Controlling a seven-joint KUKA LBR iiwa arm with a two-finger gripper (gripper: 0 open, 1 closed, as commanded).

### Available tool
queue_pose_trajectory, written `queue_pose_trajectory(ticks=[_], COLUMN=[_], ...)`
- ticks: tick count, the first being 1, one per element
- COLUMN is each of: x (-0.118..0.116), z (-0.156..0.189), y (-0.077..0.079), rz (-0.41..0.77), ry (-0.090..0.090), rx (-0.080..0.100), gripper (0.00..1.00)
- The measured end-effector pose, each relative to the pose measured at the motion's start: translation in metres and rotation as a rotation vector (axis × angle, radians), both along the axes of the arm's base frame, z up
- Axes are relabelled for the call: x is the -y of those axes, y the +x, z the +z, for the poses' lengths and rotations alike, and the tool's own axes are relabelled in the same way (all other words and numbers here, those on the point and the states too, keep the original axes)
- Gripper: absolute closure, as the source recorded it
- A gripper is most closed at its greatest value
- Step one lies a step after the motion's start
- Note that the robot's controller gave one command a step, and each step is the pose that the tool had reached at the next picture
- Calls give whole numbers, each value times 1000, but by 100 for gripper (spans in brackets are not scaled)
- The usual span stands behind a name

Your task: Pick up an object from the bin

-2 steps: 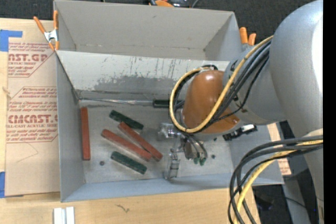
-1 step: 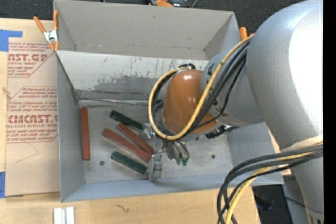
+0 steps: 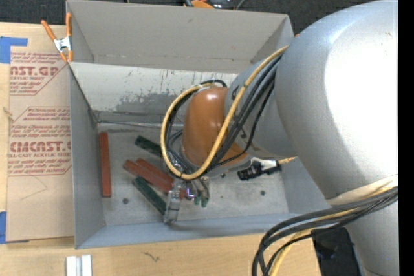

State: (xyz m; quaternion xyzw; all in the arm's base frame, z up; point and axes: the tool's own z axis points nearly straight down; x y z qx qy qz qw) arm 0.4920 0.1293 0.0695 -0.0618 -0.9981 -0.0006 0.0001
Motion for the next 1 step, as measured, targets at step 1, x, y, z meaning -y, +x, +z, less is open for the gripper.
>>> queue_pose_trajectory(ticks=[1], x=[1], z=[0], y=[0], rz=[-1], ry=[-1], rx=[0], gripper=[100])
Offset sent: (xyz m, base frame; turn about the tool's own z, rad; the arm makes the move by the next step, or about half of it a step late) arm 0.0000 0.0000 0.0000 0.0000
